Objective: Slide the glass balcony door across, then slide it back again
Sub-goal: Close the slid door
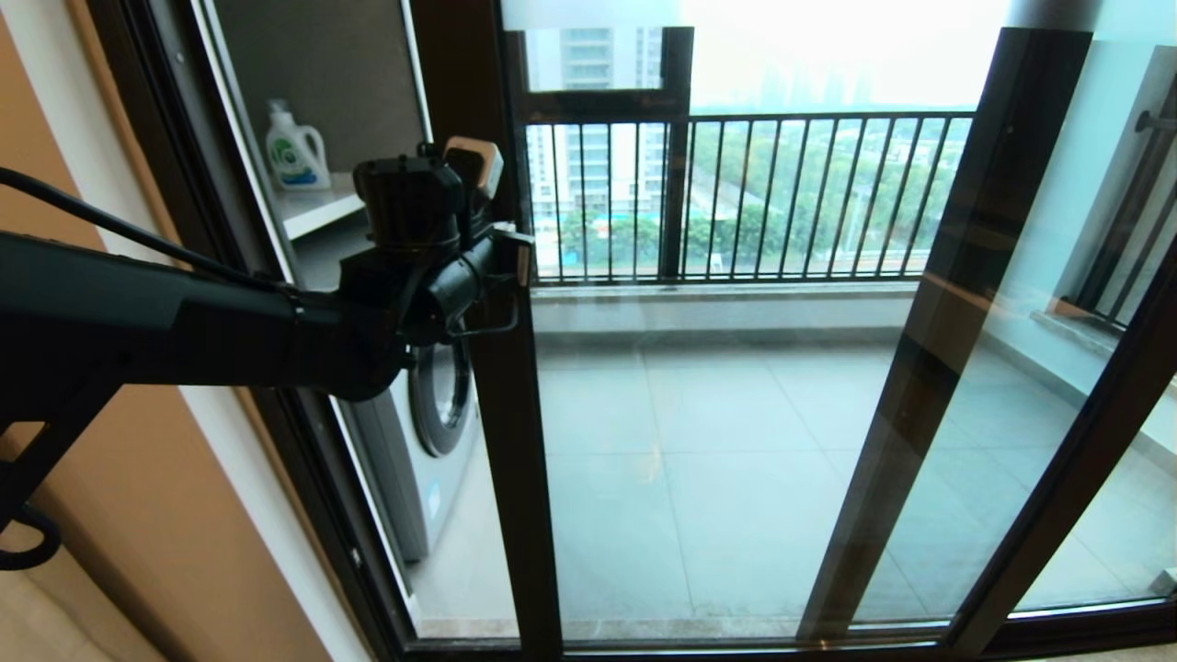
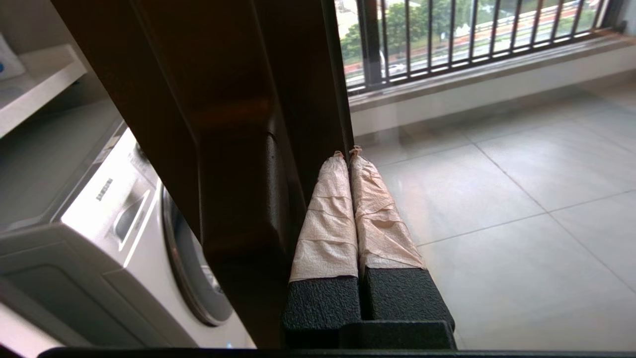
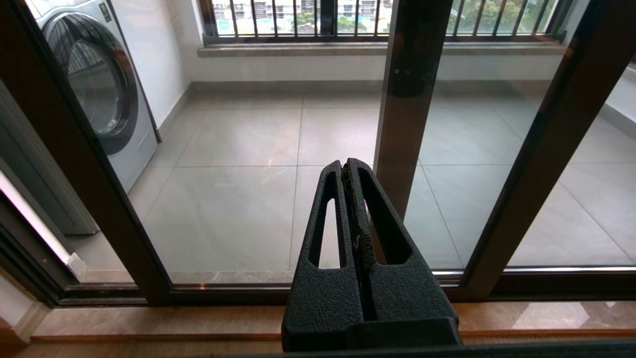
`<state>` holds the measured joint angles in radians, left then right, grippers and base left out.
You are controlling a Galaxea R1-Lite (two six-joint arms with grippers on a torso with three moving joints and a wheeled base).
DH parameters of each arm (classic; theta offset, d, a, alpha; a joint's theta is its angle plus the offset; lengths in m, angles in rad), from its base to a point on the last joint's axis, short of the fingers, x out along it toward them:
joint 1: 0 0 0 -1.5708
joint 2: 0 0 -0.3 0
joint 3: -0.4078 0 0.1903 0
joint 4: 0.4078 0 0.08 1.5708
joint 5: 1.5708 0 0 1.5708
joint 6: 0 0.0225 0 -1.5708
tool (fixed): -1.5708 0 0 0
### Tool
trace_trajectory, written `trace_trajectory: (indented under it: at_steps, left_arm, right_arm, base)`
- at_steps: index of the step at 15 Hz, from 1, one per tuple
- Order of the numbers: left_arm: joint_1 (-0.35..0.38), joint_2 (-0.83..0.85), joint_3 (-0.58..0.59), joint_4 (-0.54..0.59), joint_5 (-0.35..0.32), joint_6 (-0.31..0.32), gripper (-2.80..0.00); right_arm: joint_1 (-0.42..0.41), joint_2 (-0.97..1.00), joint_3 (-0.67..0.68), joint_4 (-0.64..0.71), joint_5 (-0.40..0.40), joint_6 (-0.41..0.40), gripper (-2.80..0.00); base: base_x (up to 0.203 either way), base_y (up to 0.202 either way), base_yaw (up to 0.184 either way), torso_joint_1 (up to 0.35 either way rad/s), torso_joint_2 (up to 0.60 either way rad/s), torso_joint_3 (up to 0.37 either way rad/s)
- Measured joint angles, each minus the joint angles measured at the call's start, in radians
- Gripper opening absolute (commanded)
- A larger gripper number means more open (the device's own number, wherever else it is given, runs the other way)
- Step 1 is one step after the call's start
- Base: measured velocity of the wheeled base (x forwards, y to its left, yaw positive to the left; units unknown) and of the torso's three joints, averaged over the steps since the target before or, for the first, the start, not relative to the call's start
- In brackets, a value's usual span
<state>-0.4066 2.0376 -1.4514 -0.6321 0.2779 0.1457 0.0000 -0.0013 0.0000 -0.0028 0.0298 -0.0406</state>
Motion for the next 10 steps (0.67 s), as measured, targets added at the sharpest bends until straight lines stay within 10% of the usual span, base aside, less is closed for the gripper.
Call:
trace_trajectory:
  at_steps: [10]
  left_arm:
    - [0.100, -0.128, 0.176, -0.009, -0.058, -0.018, -2.80]
  right_arm:
    - [0.000, 0.000, 0.000, 0.000, 0.000, 0.000, -2.80]
  base:
    - [0.000, 0.000, 0.000, 0.000, 0.00, 0.000]
